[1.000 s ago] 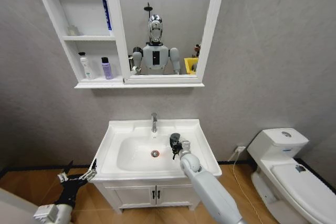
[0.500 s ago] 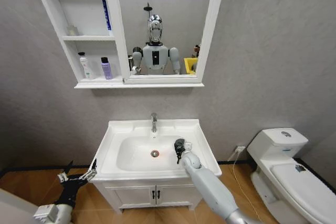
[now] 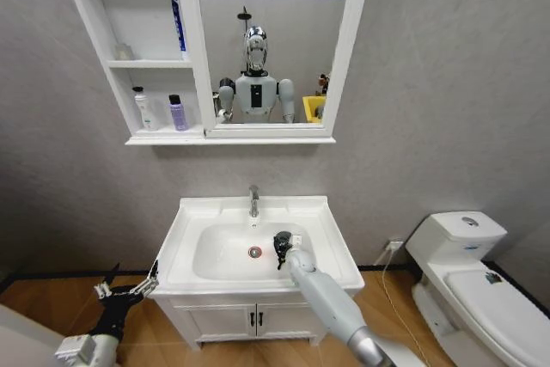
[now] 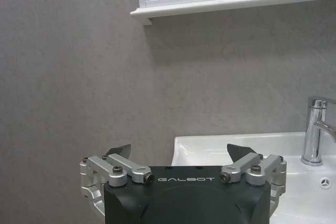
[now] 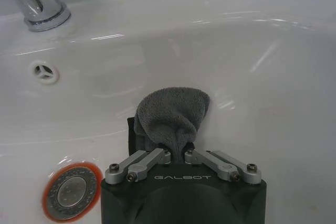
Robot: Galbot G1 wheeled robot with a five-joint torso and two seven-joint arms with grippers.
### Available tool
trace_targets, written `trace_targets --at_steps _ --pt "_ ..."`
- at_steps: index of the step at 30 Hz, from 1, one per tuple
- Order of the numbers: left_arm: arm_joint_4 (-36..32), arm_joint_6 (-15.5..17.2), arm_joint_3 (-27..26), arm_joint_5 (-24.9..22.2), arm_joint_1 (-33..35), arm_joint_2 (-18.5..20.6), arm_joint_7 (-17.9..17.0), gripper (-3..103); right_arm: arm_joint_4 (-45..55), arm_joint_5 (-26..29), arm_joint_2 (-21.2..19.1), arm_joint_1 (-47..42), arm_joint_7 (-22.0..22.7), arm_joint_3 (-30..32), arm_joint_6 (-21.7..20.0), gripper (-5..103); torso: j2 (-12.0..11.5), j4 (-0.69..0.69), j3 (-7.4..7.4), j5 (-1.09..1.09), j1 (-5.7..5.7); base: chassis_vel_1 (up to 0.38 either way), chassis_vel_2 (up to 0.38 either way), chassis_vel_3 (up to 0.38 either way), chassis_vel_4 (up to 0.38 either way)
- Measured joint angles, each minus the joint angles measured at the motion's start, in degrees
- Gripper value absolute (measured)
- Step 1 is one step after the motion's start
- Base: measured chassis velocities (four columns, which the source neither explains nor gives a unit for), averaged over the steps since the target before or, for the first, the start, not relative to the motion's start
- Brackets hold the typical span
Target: Move facial cleanser and shampoo from washbasin to cabinet, then wipe washbasin with towel.
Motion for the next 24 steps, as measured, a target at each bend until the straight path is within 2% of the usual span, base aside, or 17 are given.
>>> trace_targets --at_steps 2,4,8,10,12,13,16,19,23,24 --pt "0.00 0.00 0.00 0.00 0.00 0.00 0.00 100 -0.45 -0.01 0.63 0.16 -0.38 -0.05 0.06 7 -0.01 -0.01 0.01 0.00 0.00 0.000 0.000 0.000 0.000" --pt "0.00 0.00 0.00 0.00 0.00 0.00 0.00 100 -1.17 1.60 3.18 0.50 -1.04 -0.56 -0.10 7 -0.05 -0.02 0.04 0.02 0.04 0.000 0.000 0.000 0.000" --pt "0.00 0.00 0.00 0.00 0.00 0.00 0.00 100 -1.41 2.87 4.71 0.64 -1.20 -0.94 -0.41 7 -0.07 -0.03 0.06 0.02 0.06 0.000 0.000 0.000 0.000" --pt "0.00 0.00 0.00 0.00 0.00 0.00 0.00 100 -1.97 5.00 7.37 1.11 -1.82 -1.51 -0.81 7 -0.07 -0.01 0.07 0.02 0.07 0.000 0.000 0.000 0.000" --pt "0.00 0.00 0.01 0.00 0.00 0.00 0.00 100 -2.04 5.21 7.78 1.21 -2.15 -1.64 -0.80 7 -0.07 0.00 0.07 0.02 0.08 0.000 0.000 0.000 0.000" --pt "0.00 0.00 0.00 0.00 0.00 0.00 0.00 100 -2.21 5.67 8.45 1.54 -3.93 -2.02 0.15 7 -0.07 0.04 0.06 0.04 0.07 0.000 0.000 0.000 0.000" --pt "0.00 0.00 0.00 0.00 0.00 0.00 -0.01 100 -1.61 5.91 8.63 1.48 -8.82 -2.61 2.93 7 -0.07 0.01 0.05 0.02 0.05 0.000 0.000 0.000 0.000" --pt "0.00 0.00 0.00 0.00 0.00 0.00 -0.01 100 -1.15 6.13 8.62 1.19 -10.66 -2.44 4.47 7 -0.05 0.01 0.03 0.02 0.04 0.000 0.000 0.000 0.000" --pt "0.00 0.00 0.00 0.00 0.00 0.00 -0.01 100 -1.52 6.68 8.58 1.06 -9.56 -2.04 4.26 7 -0.05 0.01 0.03 0.03 0.04 0.000 0.000 0.000 0.000" --pt "0.00 0.00 0.00 0.00 0.00 0.00 -0.01 100 -1.75 6.57 8.56 0.99 -8.03 -1.65 3.68 7 -0.04 0.01 0.03 0.02 0.04 0.000 0.000 0.000 0.000"
